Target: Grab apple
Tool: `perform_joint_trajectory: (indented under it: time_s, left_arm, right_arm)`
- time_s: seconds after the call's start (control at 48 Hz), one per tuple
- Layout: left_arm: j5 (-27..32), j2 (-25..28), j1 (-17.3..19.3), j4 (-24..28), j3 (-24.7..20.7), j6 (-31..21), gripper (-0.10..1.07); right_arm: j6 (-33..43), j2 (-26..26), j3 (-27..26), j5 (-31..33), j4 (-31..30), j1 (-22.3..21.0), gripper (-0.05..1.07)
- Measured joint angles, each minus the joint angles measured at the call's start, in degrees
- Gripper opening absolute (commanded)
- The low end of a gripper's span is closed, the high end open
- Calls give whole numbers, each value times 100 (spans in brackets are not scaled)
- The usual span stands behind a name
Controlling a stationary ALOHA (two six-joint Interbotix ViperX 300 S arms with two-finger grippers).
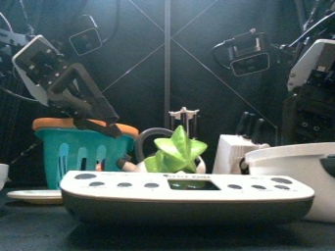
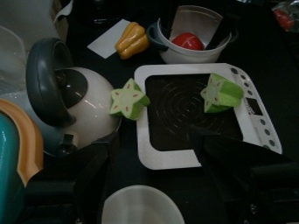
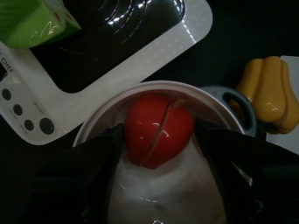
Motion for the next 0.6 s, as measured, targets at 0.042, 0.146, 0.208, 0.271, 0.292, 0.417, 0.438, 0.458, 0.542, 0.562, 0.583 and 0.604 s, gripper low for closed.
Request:
perform_joint_trajectory:
  time_s: [0.042, 0.146, 0.208, 0.271, 0.292, 0.417, 0.438, 0.458, 0.542, 0.562, 0.583, 0.604]
  left_arm:
    - [0, 0, 0, 0, 9, 0, 97]
    - [0, 0, 0, 0, 0, 0, 97]
    - [0, 0, 0, 0, 0, 0, 97]
    - [0, 0, 0, 0, 0, 0, 97]
    - [0, 0, 0, 0, 0, 0, 97]
    - [0, 0, 0, 0, 9, 0, 97]
    - [0, 0, 0, 0, 0, 0, 97]
    - [0, 0, 0, 0, 0, 0, 97]
    - [0, 0, 0, 0, 0, 0, 97]
    - [0, 0, 9, 0, 9, 0, 97]
    - [0, 0, 0, 0, 0, 0, 97]
    - [0, -9, 0, 0, 0, 0, 97]
  right_arm:
    - [9, 0, 0, 0, 0, 9, 82]
    - [0, 0, -9, 9, 0, 0, 73]
    - [0, 0, -9, 26, 0, 9, 68]
    - [-9, -9, -9, 79, -9, 9, 64]
    - [-9, -9, -9, 105, 0, 9, 64]
    - [-9, -149, -9, 290, 0, 18, 62]
    - [-9, -185, -9, 325, -9, 18, 62]
    - [-9, -220, -18, 360, 0, 18, 62]
    - [-9, -369, -26, 492, -18, 26, 62]
    - [-9, -404, -35, 527, -18, 35, 62]
    - [-9, -448, -35, 562, -35, 44, 62]
    - [-9, -483, -35, 598, -53, 53, 62]
